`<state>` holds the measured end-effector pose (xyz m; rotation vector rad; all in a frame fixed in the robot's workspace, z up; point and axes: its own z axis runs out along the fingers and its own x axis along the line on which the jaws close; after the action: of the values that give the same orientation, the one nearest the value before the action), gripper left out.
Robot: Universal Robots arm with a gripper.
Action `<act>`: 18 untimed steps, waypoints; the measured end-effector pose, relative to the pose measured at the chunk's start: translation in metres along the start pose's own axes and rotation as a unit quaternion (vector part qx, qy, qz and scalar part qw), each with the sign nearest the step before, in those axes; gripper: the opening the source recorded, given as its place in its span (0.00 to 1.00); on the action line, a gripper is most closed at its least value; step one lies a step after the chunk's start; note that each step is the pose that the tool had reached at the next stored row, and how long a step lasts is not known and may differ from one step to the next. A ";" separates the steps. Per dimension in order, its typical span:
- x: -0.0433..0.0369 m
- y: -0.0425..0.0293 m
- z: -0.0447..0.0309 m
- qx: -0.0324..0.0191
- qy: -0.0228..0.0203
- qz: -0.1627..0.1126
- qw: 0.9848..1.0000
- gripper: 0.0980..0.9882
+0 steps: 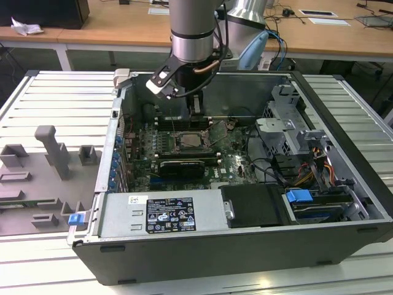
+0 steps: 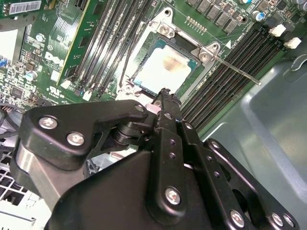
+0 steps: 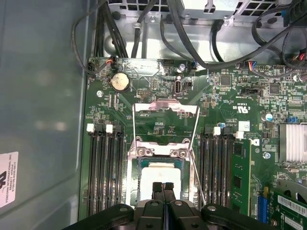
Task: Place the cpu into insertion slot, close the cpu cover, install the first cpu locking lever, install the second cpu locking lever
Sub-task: 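Close the cpu cover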
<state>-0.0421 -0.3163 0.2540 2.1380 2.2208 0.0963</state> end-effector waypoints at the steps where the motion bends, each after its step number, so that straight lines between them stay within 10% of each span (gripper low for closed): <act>1: -0.0001 0.0007 -0.0003 0.000 0.000 0.000 1.000 0.01; 18: 0.0000 0.0129 -0.0004 0.000 0.001 -0.010 1.000 0.01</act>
<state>-0.0293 -0.3159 0.2555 2.1162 2.2423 0.0971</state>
